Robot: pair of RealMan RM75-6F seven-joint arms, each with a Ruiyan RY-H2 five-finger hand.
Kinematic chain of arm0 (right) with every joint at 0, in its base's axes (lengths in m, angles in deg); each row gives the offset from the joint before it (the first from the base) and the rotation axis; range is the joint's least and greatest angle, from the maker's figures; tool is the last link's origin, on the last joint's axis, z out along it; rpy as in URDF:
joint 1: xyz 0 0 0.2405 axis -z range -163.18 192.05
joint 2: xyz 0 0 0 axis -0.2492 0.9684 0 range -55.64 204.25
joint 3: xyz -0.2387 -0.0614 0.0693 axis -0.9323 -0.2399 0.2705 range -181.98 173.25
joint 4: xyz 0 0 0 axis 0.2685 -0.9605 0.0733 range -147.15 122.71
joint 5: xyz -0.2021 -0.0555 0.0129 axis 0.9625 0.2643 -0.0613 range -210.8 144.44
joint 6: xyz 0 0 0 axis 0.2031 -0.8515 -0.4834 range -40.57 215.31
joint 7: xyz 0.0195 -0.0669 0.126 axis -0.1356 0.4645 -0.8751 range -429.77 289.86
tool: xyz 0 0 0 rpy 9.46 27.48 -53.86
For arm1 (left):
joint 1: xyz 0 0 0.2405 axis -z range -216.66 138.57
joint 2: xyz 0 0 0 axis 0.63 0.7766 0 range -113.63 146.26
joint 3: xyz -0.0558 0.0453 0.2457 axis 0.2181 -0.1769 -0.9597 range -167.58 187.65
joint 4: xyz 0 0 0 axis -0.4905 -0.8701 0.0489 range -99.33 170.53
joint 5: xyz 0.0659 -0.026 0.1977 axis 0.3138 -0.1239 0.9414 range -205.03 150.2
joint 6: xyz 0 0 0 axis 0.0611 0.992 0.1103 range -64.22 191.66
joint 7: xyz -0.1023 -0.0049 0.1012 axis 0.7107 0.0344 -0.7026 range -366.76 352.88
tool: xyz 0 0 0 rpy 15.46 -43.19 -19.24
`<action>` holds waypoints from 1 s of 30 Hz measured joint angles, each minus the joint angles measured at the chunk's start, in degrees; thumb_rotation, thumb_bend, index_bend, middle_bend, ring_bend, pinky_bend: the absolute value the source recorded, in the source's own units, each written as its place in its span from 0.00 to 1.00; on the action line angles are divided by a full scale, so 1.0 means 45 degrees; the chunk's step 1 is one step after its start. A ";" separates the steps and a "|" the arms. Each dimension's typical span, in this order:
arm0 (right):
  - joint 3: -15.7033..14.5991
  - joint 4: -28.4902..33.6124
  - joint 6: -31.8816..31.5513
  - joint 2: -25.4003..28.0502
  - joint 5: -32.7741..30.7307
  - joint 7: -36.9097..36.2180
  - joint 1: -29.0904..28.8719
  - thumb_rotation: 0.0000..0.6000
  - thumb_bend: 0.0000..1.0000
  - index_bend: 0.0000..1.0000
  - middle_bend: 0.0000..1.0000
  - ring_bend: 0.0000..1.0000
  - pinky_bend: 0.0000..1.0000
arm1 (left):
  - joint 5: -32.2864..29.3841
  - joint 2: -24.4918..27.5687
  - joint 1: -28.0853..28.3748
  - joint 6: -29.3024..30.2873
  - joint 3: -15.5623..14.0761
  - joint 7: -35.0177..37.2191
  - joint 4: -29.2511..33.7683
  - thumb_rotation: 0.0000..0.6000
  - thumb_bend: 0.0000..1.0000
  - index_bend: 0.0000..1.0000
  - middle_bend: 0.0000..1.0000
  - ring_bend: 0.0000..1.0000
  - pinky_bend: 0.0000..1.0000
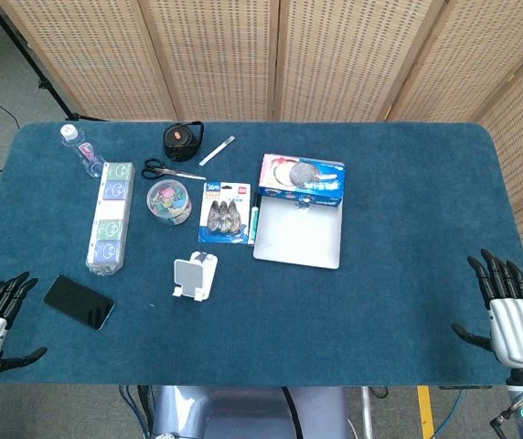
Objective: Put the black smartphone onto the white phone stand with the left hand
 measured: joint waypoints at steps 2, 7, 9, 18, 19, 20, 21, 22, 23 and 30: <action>-0.0007 0.0000 0.0011 -0.0002 0.0003 0.0012 -0.0005 1.00 0.00 0.00 0.00 0.00 0.00 | -0.0023 -0.0002 0.0020 -0.0062 0.0000 -0.0024 -0.0004 1.00 0.00 0.00 0.00 0.00 0.00; 0.0007 0.0017 0.0040 -0.0003 -0.0060 0.0020 -0.0015 1.00 0.00 0.00 0.00 0.00 0.00 | 0.0019 0.0083 0.0200 -0.0542 -0.0119 -0.0039 -0.0046 1.00 0.00 0.00 0.00 0.00 0.00; 0.0021 0.0030 0.0064 -0.0008 -0.0113 0.0027 -0.0021 1.00 0.00 0.00 0.00 0.00 0.00 | 0.0158 0.0177 0.0383 -0.0928 -0.0231 0.0027 -0.0127 1.00 0.00 0.00 0.00 0.00 0.00; 0.0045 0.0019 0.0015 0.0040 -0.0219 0.0013 0.0031 1.00 0.00 0.00 0.00 0.00 0.00 | 0.0851 -0.0003 0.1712 -0.2605 -0.0498 0.1952 -0.2417 1.00 0.00 0.00 0.00 0.00 0.01; 0.0030 -0.0040 -0.0014 0.0083 -0.0230 -0.0075 0.0071 1.00 0.00 0.00 0.00 0.00 0.00 | 0.1016 -0.0087 0.1935 -0.2770 -0.0551 0.2418 -0.2844 1.00 0.00 0.00 0.00 0.00 0.01; 0.0011 -0.0111 -0.0031 0.0128 -0.0233 -0.0190 0.0106 1.00 0.00 0.00 0.00 0.00 0.00 | 0.1136 -0.0161 0.2100 -0.2899 -0.0591 0.2717 -0.3167 1.00 0.00 0.01 0.00 0.00 0.02; -0.0014 -0.0215 -0.0042 0.0182 -0.0231 -0.0359 0.0142 1.00 0.00 0.00 0.00 0.00 0.00 | 0.1245 -0.0249 0.2247 -0.3008 -0.0629 0.2940 -0.3486 1.00 0.00 0.01 0.00 0.00 0.02; -0.0032 -0.0300 -0.0041 0.0215 -0.0228 -0.0471 0.0162 1.00 0.00 0.00 0.00 0.00 0.00 | 0.1371 -0.0390 0.2413 -0.3120 -0.0674 0.3143 -0.3901 1.00 0.00 0.03 0.00 0.00 0.02; -0.0045 -0.0367 -0.0034 0.0235 -0.0224 -0.0537 0.0172 1.00 0.00 0.00 0.00 0.00 0.00 | 0.1453 -0.0511 0.2515 -0.3179 -0.0706 0.3267 -0.4205 1.00 0.00 0.05 0.00 0.00 0.02; -0.0028 -0.0349 0.0083 0.0105 -0.0300 -0.0291 0.0116 1.00 0.00 0.00 0.00 0.00 0.00 | 0.1817 -0.1614 0.2973 -0.3446 -0.0980 0.4265 -0.6453 1.00 0.00 0.13 0.06 0.04 0.09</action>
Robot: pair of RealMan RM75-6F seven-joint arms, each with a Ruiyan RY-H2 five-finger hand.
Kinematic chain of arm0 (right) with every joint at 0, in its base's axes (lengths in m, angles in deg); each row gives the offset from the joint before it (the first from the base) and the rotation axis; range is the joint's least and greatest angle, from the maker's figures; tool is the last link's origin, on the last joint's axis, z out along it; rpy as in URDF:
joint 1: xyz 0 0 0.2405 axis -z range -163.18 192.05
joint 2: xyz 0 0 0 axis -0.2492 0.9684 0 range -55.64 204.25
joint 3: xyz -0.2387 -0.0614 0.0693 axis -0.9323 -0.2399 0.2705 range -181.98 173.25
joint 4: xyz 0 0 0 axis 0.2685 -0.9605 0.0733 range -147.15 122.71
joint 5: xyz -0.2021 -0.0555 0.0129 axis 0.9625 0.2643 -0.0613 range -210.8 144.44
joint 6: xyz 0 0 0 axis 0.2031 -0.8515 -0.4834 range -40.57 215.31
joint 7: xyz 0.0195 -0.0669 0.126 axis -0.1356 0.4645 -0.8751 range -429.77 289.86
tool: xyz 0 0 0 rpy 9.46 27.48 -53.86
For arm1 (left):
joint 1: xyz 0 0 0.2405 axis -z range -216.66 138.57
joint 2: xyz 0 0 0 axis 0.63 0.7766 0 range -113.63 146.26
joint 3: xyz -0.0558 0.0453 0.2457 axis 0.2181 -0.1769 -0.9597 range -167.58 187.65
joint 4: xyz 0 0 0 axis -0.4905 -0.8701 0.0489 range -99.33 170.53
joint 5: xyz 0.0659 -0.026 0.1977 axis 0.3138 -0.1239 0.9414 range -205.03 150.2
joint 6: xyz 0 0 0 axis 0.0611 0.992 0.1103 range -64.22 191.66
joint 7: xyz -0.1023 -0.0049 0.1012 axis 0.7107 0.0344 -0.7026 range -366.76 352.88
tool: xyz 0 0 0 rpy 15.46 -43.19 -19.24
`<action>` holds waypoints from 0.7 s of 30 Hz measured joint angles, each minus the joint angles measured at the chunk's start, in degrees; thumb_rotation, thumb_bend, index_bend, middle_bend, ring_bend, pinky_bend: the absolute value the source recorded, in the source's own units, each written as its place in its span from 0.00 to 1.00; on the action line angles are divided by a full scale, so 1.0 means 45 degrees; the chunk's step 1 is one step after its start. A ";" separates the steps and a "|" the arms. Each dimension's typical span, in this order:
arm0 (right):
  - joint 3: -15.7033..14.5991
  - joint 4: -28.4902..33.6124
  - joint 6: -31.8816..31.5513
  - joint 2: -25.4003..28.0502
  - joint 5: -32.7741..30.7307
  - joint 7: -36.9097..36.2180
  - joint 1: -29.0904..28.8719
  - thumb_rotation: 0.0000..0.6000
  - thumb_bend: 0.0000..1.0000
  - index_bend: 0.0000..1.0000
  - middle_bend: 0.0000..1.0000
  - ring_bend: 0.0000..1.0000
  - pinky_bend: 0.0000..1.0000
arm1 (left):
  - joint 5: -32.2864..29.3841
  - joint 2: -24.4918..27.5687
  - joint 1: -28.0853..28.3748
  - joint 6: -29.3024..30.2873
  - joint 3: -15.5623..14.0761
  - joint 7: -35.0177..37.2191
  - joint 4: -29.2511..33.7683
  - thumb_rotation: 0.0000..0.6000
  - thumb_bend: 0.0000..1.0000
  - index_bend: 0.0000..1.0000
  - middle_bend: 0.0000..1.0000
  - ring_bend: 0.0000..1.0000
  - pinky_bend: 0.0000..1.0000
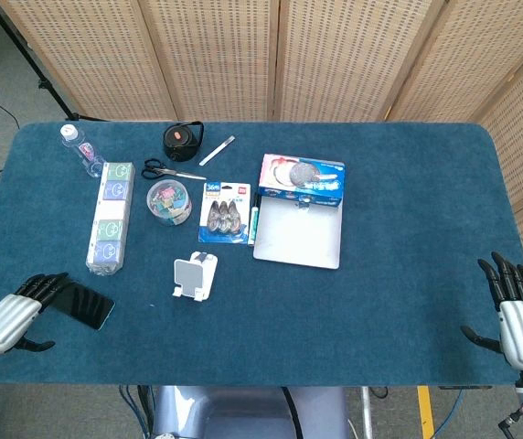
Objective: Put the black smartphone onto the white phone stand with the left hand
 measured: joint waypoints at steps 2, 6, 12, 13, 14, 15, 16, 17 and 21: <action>0.0008 0.0029 0.0051 -0.0053 -0.0039 0.0111 -0.0028 1.00 0.00 0.00 0.00 0.00 0.00 | 0.0039 -0.0375 0.0111 -0.0120 -0.0078 0.0190 -0.0694 1.00 0.00 0.14 0.07 0.04 0.10; 0.0035 0.0104 0.0136 -0.0162 -0.0111 0.0322 -0.0089 1.00 0.00 0.00 0.00 0.00 0.00 | 0.0009 -0.1108 0.0354 -0.0407 -0.0157 0.0492 -0.1793 1.00 0.00 0.17 0.09 0.05 0.11; 0.0121 0.0214 0.0191 -0.0258 -0.0256 0.0519 -0.0154 1.00 0.00 0.00 0.00 0.00 0.00 | -0.0097 -0.2047 0.0710 -0.0521 -0.0113 0.0721 -0.2935 1.00 0.00 0.19 0.11 0.05 0.11; 0.0137 0.0228 0.0201 -0.0269 -0.0283 0.0541 -0.0164 1.00 0.00 0.00 0.00 0.00 0.00 | -0.0111 -0.2197 0.0774 -0.0519 -0.0117 0.0725 -0.3088 1.00 0.00 0.19 0.11 0.05 0.11; 0.0150 0.0239 0.0213 -0.0276 -0.0311 0.0558 -0.0173 1.00 0.00 0.00 0.00 0.00 0.00 | -0.0118 -0.2285 0.0820 -0.0524 -0.0132 0.0728 -0.3171 1.00 0.00 0.19 0.11 0.05 0.11; 0.0166 0.0254 0.0231 -0.0283 -0.0344 0.0568 -0.0185 1.00 0.00 0.00 0.00 0.00 0.00 | -0.0119 -0.2340 0.0862 -0.0538 -0.0163 0.0734 -0.3219 1.00 0.00 0.19 0.11 0.05 0.11; 0.0177 0.0264 0.0242 -0.0286 -0.0368 0.0571 -0.0192 1.00 0.00 0.00 0.00 0.00 0.00 | -0.0113 -0.2379 0.0908 -0.0579 -0.0221 0.0738 -0.3255 1.00 0.00 0.19 0.11 0.05 0.11; 0.0188 0.0275 0.0257 -0.0289 -0.0391 0.0572 -0.0200 1.00 0.00 0.00 0.00 0.00 0.00 | -0.0103 -0.2405 0.0942 -0.0622 -0.0264 0.0724 -0.3282 1.00 0.00 0.19 0.11 0.05 0.11; 0.0207 0.0311 0.0304 -0.0299 -0.0437 0.0601 -0.0230 1.00 0.00 0.00 0.00 0.00 0.00 | -0.0079 -0.2528 0.1125 -0.0802 -0.0392 0.0561 -0.3344 1.00 0.00 0.19 0.11 0.05 0.11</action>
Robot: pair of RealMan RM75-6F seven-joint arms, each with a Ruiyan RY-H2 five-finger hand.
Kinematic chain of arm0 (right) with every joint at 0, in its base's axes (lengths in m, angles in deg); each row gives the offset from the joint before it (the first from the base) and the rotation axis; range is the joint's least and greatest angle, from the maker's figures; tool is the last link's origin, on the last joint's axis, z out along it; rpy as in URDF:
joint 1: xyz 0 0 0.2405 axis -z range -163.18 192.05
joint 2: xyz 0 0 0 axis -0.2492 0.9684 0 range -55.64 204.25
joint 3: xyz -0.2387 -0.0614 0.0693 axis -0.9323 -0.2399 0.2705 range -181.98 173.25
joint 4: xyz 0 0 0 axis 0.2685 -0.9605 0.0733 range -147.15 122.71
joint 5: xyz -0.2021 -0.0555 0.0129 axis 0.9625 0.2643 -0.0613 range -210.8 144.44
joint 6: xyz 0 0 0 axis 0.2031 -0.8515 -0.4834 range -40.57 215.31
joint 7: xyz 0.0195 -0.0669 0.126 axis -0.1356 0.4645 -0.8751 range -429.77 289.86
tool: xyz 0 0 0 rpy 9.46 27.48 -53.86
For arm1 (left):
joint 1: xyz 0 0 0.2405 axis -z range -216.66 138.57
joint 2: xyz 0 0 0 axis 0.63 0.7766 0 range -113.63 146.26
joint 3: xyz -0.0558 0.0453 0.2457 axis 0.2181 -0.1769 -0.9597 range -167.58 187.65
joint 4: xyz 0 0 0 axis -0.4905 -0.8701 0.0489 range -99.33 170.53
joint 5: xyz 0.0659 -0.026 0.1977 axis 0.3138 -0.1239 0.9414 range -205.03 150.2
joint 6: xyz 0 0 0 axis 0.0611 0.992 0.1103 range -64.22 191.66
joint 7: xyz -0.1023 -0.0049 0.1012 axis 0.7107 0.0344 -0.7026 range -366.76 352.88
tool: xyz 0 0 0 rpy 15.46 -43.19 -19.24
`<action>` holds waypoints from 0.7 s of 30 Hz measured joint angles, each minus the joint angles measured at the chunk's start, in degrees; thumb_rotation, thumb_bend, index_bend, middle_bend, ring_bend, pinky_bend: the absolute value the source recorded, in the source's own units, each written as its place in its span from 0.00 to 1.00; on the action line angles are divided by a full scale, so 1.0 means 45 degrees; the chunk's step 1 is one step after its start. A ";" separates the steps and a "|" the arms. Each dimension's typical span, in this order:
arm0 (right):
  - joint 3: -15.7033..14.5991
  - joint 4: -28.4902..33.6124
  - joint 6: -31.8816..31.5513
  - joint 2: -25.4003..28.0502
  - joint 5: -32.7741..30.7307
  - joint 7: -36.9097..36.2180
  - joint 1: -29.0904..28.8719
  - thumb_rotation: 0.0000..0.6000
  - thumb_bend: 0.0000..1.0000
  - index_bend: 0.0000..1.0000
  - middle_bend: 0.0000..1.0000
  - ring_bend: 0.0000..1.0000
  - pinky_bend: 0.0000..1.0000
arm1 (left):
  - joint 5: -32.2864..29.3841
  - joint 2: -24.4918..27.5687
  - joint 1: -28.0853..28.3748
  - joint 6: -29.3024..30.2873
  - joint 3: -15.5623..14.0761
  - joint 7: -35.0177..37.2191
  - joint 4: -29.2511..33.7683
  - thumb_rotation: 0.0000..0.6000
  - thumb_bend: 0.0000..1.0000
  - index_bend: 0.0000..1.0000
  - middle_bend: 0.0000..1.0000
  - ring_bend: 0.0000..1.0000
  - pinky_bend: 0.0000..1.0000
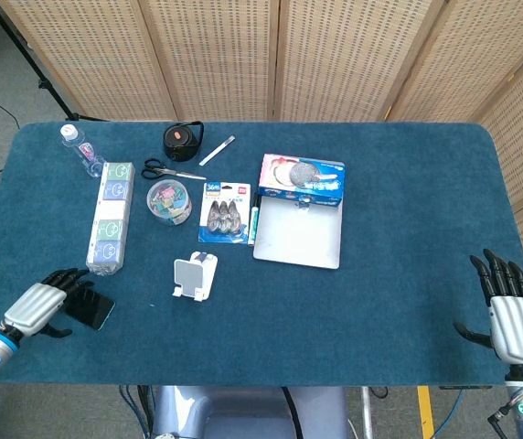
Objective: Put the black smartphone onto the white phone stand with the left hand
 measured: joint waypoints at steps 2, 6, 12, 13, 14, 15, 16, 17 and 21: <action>0.0006 0.0014 0.0001 -0.0001 -0.0018 0.0008 -0.0002 1.00 0.00 0.00 0.00 0.00 0.00 | 0.0029 -0.0017 0.0095 -0.0041 -0.0061 -0.0061 0.0043 1.00 0.00 0.19 0.11 0.05 0.11; 0.0017 0.0025 -0.0014 0.0012 -0.0036 -0.0012 0.0003 1.00 0.00 0.00 0.00 0.00 0.00 | 0.0090 0.0016 0.0242 -0.0134 -0.0160 -0.0363 0.0169 1.00 0.00 0.19 0.11 0.05 0.13; 0.0003 0.0010 0.0015 0.0048 -0.0049 -0.0089 0.0008 1.00 0.00 0.00 0.00 0.00 0.00 | 0.0111 0.0132 0.0436 -0.0344 -0.0311 -0.0691 0.0559 1.00 0.00 0.21 0.11 0.07 0.15; 0.0000 0.0007 0.0028 0.0048 -0.0053 -0.0089 0.0004 1.00 0.00 0.00 0.00 0.00 0.00 | 0.0100 0.0145 0.0471 -0.0428 -0.0345 -0.0728 0.0609 1.00 0.00 0.22 0.11 0.08 0.17; -0.0004 0.0005 0.0041 0.0046 -0.0057 -0.0090 0.0000 1.00 0.00 0.00 0.00 0.00 0.00 | 0.0089 0.0153 0.0501 -0.0509 -0.0372 -0.0739 0.0651 1.00 0.01 0.23 0.12 0.09 0.18; -0.0011 0.0005 0.0059 0.0046 -0.0059 -0.0092 -0.0005 1.00 0.00 0.00 0.00 0.00 0.00 | 0.0074 0.0163 0.0536 -0.0595 -0.0401 -0.0738 0.0703 1.00 0.02 0.25 0.12 0.10 0.19; -0.0016 0.0006 0.0078 0.0048 -0.0065 -0.0096 -0.0008 1.00 0.00 0.00 0.00 0.00 0.00 | 0.0050 0.0177 0.0596 -0.0703 -0.0441 -0.0725 0.0791 1.00 0.04 0.27 0.13 0.12 0.21; -0.0020 0.0010 0.0089 0.0056 -0.0074 -0.0107 -0.0009 1.00 0.00 0.00 0.00 0.00 0.00 | 0.0031 0.0190 0.0639 -0.0763 -0.0472 -0.0703 0.0849 1.00 0.06 0.30 0.14 0.13 0.23; -0.0031 0.0030 0.0102 0.0102 -0.0084 -0.0170 -0.0002 1.00 0.00 0.00 0.00 0.00 0.00 | -0.0053 0.0324 0.0753 -0.0934 -0.0565 -0.0633 0.1089 1.00 0.15 0.37 0.21 0.18 0.31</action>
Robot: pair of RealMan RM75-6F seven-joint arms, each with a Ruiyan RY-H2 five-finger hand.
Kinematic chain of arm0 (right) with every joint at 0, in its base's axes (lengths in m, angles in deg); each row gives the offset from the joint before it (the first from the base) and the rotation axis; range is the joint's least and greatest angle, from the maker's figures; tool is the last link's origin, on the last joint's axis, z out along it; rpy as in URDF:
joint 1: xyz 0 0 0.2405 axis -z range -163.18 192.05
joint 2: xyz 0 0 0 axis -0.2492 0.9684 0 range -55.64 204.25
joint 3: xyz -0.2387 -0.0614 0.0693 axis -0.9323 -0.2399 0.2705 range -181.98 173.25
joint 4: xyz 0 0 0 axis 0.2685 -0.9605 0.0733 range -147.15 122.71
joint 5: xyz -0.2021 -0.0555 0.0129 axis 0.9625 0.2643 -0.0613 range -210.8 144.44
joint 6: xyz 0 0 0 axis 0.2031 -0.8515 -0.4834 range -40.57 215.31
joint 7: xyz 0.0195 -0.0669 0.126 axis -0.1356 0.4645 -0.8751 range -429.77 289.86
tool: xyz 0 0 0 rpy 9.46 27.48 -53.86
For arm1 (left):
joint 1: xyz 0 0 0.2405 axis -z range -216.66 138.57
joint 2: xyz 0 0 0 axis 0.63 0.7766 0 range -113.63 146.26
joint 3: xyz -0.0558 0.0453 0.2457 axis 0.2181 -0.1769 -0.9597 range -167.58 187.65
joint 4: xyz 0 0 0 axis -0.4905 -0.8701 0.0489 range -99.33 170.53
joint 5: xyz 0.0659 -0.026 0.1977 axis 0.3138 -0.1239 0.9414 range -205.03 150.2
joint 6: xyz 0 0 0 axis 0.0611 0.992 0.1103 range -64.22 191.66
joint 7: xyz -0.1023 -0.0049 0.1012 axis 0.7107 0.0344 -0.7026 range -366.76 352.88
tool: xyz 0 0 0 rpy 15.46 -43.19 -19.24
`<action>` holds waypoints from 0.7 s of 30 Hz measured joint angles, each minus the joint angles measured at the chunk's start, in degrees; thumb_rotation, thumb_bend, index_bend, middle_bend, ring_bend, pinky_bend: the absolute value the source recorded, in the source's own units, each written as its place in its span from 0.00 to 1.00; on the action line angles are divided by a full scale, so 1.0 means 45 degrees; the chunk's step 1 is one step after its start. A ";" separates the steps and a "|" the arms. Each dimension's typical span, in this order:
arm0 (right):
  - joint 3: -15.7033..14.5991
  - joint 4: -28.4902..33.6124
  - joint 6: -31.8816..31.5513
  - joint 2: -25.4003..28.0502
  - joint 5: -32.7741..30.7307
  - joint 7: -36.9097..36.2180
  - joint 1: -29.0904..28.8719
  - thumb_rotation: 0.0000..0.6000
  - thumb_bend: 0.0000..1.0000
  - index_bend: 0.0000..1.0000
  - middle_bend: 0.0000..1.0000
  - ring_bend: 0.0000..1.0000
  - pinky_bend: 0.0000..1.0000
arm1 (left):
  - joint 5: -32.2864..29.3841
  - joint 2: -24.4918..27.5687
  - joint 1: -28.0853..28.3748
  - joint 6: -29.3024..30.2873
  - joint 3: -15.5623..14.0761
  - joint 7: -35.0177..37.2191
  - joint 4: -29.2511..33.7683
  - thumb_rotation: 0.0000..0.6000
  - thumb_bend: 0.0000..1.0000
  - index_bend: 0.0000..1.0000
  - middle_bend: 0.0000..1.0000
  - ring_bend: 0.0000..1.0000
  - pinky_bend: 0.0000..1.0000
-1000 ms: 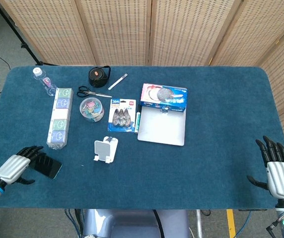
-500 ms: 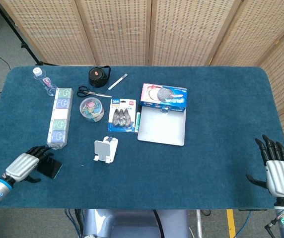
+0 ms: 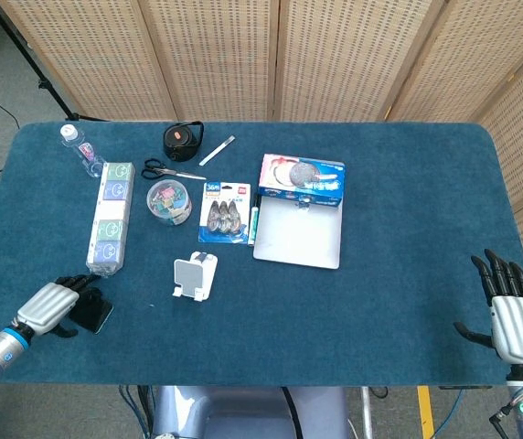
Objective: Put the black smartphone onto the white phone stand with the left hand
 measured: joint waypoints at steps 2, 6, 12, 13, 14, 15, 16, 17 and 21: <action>-0.0011 0.0011 0.0017 0.0003 0.0005 0.0001 -0.0003 1.00 0.00 0.00 0.00 0.00 0.00 | -0.0051 0.0028 0.0006 -0.0007 -0.0015 -0.0100 0.0044 1.00 0.18 0.41 0.26 0.21 0.33; -0.0037 0.0008 0.0021 0.0008 0.0029 0.0007 0.0000 1.00 0.00 0.00 0.00 0.00 0.00 | -0.0223 -0.0023 -0.0092 0.0098 0.0005 -0.0253 0.0049 1.00 0.18 0.45 0.29 0.25 0.37; -0.0039 0.0025 0.0026 0.0011 0.0019 0.0005 -0.0002 1.00 0.00 0.00 0.00 0.00 0.00 | -0.0332 -0.0186 -0.0276 0.0585 0.0111 -0.0456 -0.0130 1.00 0.26 0.52 0.36 0.30 0.46; -0.0037 0.0023 0.0021 0.0013 0.0015 0.0003 0.0000 1.00 0.00 0.00 0.00 0.00 0.00 | -0.0339 -0.0209 -0.0323 0.0777 0.0146 -0.0503 -0.0170 1.00 0.27 0.52 0.36 0.31 0.46; -0.0037 0.0021 0.0016 0.0015 0.0015 -0.0001 0.0003 1.00 0.00 0.00 0.00 0.00 0.00 | -0.0339 -0.0221 -0.0358 0.0931 0.0171 -0.0531 -0.0198 1.00 0.27 0.52 0.36 0.31 0.46; -0.0039 0.0019 0.0015 0.0020 0.0015 -0.0012 0.0006 1.00 0.00 0.00 0.00 0.00 0.00 | -0.0337 -0.0225 -0.0392 0.1090 0.0196 -0.0560 -0.0218 1.00 0.27 0.52 0.36 0.32 0.46; -0.0041 0.0019 0.0020 0.0023 0.0016 -0.0018 0.0005 1.00 0.00 0.00 0.00 0.00 0.00 | -0.0325 -0.0217 -0.0436 0.1308 0.0225 -0.0601 -0.0232 1.00 0.27 0.52 0.36 0.32 0.46; -0.0044 0.0015 0.0023 0.0026 0.0016 -0.0024 0.0005 1.00 0.00 0.00 0.00 0.00 0.00 | -0.0312 -0.0200 -0.0469 0.1470 0.0243 -0.0632 -0.0230 1.00 0.27 0.53 0.36 0.32 0.46; -0.0050 0.0021 0.0035 0.0026 0.0021 -0.0023 -0.0001 1.00 0.00 0.00 0.00 0.00 0.00 | -0.0239 -0.0032 -0.0575 0.2030 0.0305 -0.0782 -0.0087 1.00 0.26 0.53 0.36 0.32 0.46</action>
